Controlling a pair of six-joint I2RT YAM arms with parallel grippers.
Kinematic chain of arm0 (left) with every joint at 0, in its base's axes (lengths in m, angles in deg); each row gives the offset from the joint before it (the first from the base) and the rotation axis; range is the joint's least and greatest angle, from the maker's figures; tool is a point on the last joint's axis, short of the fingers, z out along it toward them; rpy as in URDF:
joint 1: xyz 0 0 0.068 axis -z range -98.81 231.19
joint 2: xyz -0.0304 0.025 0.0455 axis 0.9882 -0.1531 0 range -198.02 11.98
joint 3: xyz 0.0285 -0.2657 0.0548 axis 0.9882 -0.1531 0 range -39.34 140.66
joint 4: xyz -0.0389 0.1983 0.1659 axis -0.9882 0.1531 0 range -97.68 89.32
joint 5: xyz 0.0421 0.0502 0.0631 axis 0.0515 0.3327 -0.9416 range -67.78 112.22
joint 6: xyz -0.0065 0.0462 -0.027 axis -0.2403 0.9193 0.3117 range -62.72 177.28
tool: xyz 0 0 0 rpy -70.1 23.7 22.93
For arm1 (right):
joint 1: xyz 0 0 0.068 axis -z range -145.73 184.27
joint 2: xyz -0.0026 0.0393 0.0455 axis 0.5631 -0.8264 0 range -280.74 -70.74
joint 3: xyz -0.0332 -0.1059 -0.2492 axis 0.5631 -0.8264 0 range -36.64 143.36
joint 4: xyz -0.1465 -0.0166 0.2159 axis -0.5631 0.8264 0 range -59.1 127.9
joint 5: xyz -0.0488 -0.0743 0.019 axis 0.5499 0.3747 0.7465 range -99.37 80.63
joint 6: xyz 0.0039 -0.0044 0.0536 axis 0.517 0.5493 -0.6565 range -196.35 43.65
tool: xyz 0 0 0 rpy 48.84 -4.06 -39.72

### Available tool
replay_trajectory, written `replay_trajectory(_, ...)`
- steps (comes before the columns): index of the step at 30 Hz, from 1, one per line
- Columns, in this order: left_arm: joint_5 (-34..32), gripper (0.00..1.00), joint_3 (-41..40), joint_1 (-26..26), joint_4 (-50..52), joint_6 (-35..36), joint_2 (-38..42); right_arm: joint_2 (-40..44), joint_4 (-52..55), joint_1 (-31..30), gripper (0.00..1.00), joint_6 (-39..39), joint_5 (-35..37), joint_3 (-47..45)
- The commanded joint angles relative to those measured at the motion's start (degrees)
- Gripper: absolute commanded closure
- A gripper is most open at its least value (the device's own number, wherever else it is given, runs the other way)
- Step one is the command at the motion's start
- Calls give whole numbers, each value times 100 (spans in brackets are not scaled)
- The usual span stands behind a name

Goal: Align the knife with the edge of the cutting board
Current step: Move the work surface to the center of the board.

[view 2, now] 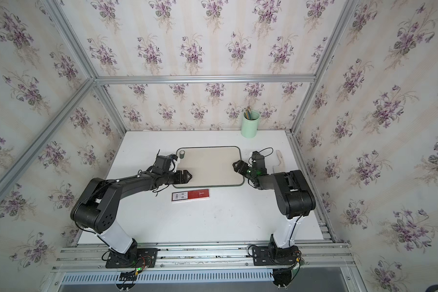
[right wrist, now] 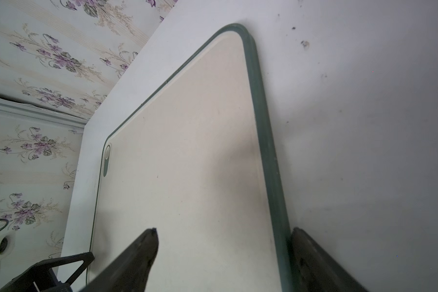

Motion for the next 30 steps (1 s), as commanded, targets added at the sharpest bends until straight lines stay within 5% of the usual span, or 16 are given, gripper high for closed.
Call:
replay_trajectory(1,476,5,-339,21,-54,-210,109,182,1435,-248,14,-228,-326,-265)
replay_trajectory(14,287,5,-2063,227,-23,-608,2019,1463,1451,-950,13,-426,-73,-1378)
replay_trajectory(20,-730,1,-1512,116,1034,-358,2622,1481,1662,-954,12,-350,377,-1147)
replay_trajectory(25,-1276,0,-989,-431,1326,-247,2367,1192,2026,-947,8,-101,884,-643)
replay_trajectory(30,-1055,1,-493,-968,1241,-233,1245,613,2320,-938,7,34,989,-11)
